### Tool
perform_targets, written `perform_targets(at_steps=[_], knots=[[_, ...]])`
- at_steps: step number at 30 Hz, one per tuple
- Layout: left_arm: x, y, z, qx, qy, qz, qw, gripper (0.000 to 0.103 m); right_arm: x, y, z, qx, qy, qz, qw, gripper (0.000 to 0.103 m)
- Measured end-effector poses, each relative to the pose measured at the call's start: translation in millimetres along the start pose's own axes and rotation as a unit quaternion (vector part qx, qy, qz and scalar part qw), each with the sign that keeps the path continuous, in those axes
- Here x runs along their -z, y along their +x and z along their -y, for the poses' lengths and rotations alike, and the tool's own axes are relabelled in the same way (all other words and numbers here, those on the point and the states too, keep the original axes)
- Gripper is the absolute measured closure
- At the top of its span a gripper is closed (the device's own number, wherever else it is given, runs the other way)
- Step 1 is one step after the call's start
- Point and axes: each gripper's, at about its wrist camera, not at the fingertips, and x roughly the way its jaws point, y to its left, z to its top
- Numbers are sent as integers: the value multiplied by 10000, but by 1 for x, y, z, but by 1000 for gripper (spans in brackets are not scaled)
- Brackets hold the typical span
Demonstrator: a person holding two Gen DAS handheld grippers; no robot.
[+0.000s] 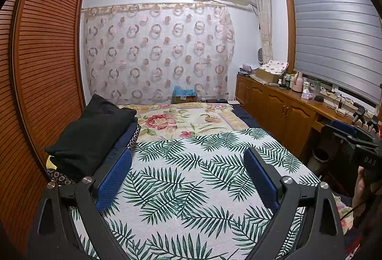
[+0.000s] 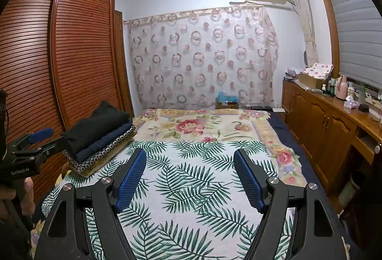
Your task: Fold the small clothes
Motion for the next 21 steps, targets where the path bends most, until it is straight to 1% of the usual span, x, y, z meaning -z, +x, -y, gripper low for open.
perform_targets(at_steps=[21], knots=[[0,0,0,-1,-6,5,10000,8,0,0,3,-20,2,16,10000,26]])
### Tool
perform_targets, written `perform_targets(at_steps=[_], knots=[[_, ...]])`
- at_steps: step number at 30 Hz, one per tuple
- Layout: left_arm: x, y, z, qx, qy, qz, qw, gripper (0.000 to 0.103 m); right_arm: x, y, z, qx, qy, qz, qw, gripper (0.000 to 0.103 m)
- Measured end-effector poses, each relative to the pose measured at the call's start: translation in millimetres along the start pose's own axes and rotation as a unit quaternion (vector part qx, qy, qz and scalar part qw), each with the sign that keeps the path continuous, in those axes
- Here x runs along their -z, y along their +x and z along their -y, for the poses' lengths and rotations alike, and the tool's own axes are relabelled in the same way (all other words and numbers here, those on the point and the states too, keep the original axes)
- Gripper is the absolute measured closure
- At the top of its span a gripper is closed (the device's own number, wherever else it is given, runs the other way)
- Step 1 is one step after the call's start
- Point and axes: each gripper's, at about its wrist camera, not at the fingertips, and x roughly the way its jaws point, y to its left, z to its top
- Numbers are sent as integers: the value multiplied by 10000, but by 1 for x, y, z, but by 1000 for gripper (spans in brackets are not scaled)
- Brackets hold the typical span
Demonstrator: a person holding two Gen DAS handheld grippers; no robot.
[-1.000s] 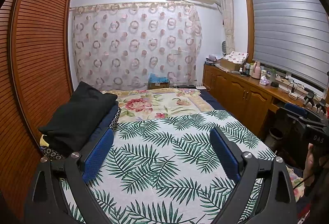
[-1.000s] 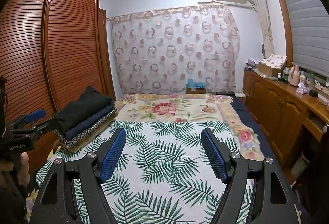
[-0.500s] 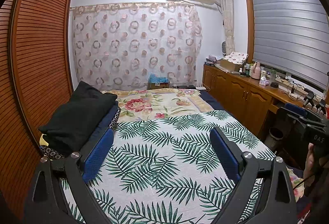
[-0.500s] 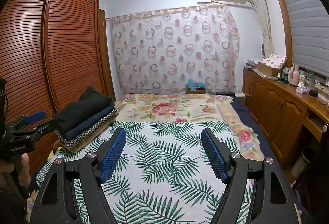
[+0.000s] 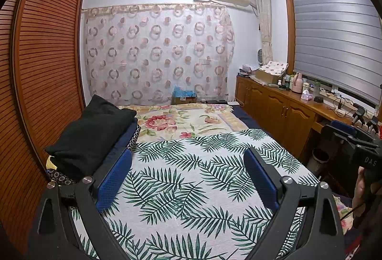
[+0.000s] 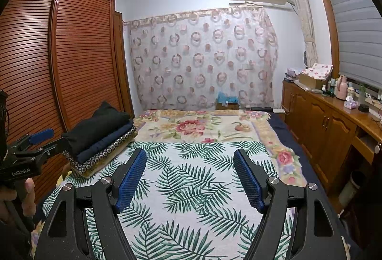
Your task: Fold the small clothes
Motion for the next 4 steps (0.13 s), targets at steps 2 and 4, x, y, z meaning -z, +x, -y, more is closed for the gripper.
perform_targets(at_steps=[2,4], knots=[[0,0,0,6,-1,0,10000,8,0,0,0,3,-3,3,10000,26],[1,-1,0,0,-4,0,10000,8,0,1,1,-4,-2,0,10000,26]])
